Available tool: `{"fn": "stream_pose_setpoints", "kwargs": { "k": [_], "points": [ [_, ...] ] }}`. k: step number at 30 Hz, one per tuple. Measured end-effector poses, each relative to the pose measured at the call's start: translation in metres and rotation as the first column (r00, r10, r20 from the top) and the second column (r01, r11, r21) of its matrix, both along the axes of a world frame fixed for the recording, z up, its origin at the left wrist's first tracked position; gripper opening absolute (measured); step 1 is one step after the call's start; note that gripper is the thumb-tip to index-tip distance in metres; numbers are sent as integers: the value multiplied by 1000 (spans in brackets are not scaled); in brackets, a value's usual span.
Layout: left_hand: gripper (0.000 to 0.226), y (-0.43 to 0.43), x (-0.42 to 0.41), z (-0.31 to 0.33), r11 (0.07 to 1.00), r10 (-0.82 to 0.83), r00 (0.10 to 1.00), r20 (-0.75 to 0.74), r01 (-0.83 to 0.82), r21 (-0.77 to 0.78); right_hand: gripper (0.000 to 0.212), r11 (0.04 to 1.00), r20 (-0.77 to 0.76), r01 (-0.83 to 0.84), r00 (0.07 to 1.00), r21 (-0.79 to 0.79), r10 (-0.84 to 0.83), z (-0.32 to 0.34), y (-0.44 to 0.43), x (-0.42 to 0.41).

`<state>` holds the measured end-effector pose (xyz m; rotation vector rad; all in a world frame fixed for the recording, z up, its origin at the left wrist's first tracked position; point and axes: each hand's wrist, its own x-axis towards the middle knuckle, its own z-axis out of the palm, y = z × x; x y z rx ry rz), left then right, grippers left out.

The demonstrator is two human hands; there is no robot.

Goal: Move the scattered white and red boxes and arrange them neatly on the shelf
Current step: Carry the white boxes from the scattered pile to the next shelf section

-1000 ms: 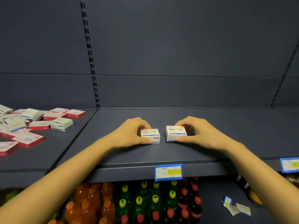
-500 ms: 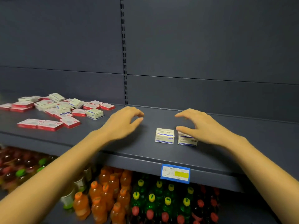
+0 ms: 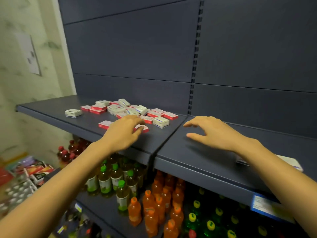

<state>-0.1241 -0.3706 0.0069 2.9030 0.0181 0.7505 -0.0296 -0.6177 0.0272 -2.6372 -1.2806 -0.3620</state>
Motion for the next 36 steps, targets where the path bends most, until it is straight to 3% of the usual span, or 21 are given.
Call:
{"fn": "stream_pose_setpoints", "kwargs": {
  "k": [8, 14, 17, 25, 32, 36],
  "points": [
    [31, 110, 9, -2, 998, -56, 998, -27, 56, 1, 40, 996, -17, 79, 997, 38, -78, -2, 103, 4],
    [32, 174, 27, -6, 981, -195, 979, -63, 194, -13, 44, 976, -65, 213, 975, 44, -210, -16, 172, 9],
    [30, 195, 34, -4, 956, -289, 954, -83, 284, -70, 49, 951, -90, 307, 947, -38, -309, -20, 192, 13],
    [46, 200, 62, -7, 865, -501, 845, -186, 478, -153, 36, 913, -143, 399, 902, -85, -408, -30, 199, 13],
    [49, 185, 83, -16, 822, -568, 743, -354, 535, -197, 51, 889, -93, 458, 886, 17, -455, -25, 174, -5],
    [43, 180, 88, -15, 798, -602, 759, -249, 582, -156, 49, 880, -76, 468, 883, 78, -462, -23, 154, -14]
  ]
}}
